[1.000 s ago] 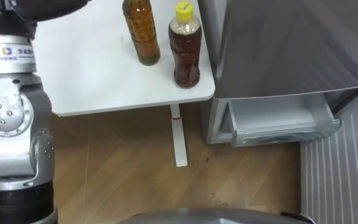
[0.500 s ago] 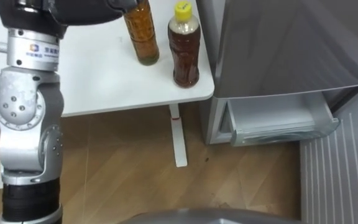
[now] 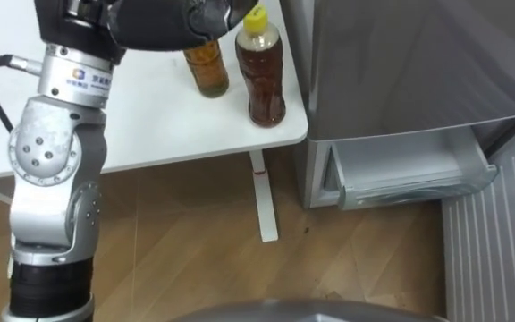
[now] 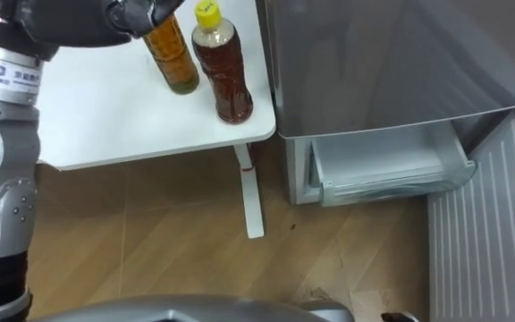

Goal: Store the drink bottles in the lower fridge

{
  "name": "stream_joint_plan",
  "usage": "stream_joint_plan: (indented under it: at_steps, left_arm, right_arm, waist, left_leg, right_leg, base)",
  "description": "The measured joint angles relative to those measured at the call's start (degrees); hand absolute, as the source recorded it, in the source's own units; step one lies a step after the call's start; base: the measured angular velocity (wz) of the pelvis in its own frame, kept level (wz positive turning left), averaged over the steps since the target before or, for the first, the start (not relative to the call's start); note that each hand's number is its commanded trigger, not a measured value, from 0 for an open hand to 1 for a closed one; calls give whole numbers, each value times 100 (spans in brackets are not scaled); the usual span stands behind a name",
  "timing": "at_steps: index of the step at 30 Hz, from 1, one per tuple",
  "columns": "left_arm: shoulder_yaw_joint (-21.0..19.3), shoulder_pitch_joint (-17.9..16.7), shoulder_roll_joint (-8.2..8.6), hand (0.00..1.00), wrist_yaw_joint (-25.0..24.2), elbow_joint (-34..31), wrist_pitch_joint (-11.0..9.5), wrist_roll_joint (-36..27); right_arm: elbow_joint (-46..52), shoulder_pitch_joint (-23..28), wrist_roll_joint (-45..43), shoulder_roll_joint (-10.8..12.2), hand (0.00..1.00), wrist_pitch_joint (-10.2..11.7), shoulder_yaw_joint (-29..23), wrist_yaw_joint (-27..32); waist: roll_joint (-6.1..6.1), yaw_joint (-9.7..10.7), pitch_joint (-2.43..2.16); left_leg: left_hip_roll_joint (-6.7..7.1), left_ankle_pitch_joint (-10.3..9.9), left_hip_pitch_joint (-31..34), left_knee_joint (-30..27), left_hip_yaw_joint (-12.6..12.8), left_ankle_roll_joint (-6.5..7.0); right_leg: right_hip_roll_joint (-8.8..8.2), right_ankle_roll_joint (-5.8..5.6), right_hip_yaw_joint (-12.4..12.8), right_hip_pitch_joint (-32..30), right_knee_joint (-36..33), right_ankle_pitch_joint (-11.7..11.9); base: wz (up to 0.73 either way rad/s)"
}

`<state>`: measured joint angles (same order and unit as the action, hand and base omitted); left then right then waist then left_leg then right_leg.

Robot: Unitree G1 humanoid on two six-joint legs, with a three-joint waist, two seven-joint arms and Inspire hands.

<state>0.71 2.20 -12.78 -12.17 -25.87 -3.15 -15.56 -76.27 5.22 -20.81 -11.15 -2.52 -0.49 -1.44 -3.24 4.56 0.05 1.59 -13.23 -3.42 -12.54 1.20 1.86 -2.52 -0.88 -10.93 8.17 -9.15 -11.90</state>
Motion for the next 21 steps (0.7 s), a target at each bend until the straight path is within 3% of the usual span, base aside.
stream_joint_plan:
  at_steps: [9, 21]
  left_arm:
    - [234, 0, -16, 0, -487, 1, 156, 0]
    - [242, 0, -18, 0, -657, 1, 195, 0]
  right_arm:
    - [2, -59, 0, -1, 0, -4, 154, -3]
    - [4, -80, 10, -1, 0, -6, 207, -3]
  waist:
    - [64, -1, 42]
    - [103, -7, 32]
  left_leg:
    - [-3, 1, 12, -4, 9, 1]
    - [6, 7, 7, -18, 53, 11]
  right_leg:
    - [-3, -4, 15, -36, -36, -4]
    - [-20, -11, 108, -49, -52, -40]
  base:
    - [0]
    - [0]
